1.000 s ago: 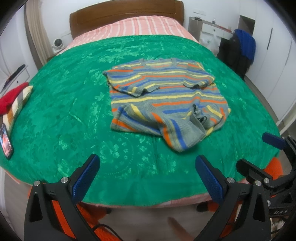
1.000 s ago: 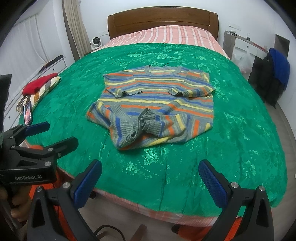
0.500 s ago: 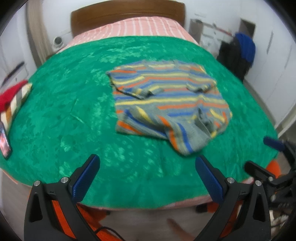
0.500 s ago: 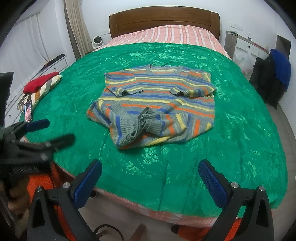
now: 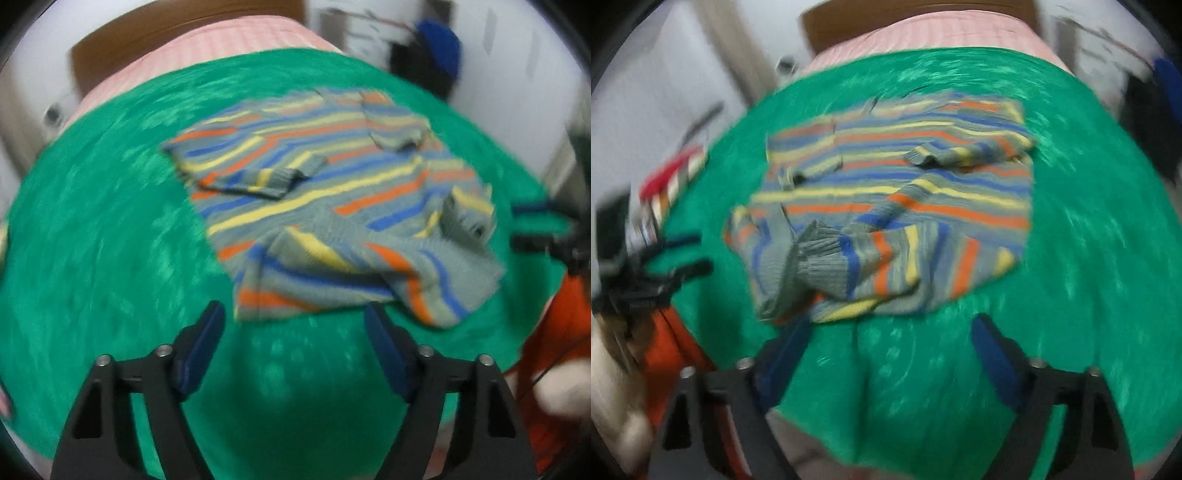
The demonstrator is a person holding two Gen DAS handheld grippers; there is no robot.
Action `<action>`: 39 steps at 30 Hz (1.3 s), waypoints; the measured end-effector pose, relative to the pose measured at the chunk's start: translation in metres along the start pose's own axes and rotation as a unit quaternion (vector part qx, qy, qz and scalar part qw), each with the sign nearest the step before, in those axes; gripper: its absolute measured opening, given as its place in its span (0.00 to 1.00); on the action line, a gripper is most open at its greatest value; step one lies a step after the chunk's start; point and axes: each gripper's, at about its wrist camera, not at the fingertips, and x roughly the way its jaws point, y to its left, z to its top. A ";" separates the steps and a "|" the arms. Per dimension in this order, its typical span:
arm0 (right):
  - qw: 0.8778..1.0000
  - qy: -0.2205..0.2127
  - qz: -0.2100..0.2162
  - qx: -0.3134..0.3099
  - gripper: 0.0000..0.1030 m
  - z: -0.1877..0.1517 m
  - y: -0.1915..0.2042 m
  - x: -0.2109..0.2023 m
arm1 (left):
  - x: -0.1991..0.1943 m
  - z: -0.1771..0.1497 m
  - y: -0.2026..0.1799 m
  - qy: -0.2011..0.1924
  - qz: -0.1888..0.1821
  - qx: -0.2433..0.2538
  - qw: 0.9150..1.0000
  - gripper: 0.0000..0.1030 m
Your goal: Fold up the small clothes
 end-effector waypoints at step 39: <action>0.975 0.019 0.221 0.005 0.59 0.012 0.070 0.058 | -0.092 -0.057 0.062 -0.064 -0.053 -0.146 0.986 0.67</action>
